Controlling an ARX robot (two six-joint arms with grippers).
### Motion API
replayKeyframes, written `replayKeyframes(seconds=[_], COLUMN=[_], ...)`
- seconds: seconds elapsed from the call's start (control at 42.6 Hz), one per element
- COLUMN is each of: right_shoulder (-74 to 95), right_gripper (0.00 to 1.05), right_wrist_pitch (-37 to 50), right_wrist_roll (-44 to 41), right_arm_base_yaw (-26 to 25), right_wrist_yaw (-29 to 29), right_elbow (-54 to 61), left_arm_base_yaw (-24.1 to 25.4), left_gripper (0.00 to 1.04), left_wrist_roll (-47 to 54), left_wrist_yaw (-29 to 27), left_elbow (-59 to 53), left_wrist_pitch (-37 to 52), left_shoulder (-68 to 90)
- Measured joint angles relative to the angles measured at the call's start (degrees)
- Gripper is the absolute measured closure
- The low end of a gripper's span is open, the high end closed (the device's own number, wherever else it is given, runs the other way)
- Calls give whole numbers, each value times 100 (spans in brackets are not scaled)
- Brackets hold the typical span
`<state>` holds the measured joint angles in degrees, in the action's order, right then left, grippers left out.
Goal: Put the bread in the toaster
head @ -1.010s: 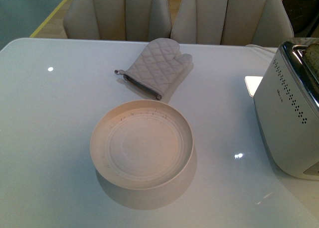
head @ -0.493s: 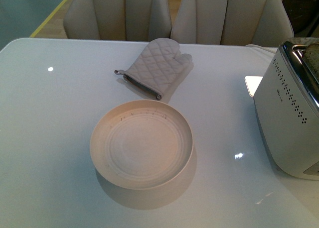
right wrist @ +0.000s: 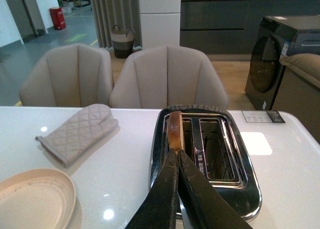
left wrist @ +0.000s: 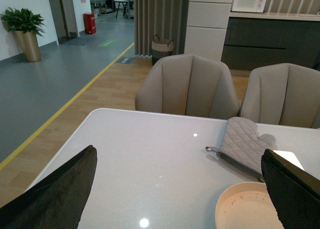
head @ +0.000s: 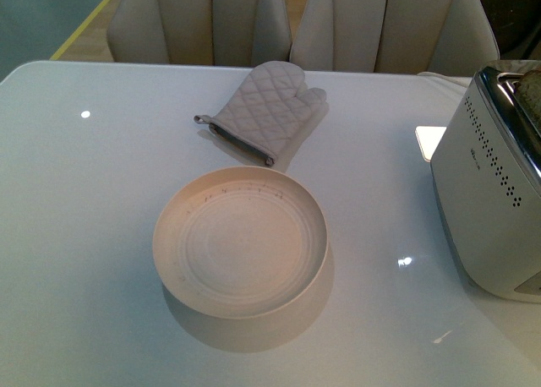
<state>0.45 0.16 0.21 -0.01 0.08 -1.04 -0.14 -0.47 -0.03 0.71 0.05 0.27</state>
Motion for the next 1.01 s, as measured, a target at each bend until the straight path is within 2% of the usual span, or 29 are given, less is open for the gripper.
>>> replayKeyframes(seconds=[0.141,0.282,0.634,1.01], right_shoulder=[-7,-7,-9,-9], right_gripper=[103,79,9,9], right_wrist_pitch=[-4,-7,-7,-7], right_wrist_roll=[-2,-2,-2,-2], right_arm_base_yaw=[0,0,0,0], right_wrist_yaw=[0,-2,-2,-2], right_elbow=[0,0,0,0], left_arm_base_yaw=[0,0,0,0], left_gripper=[7,7,7,7], left_wrist_roll=[0,0,-2,0], left_wrist_yaw=[0,0,0,0], left_elbow=[0,0,0,0], left_wrist_pitch=[0,-2,-2,-2], left_shoulder=[0,0,0,0])
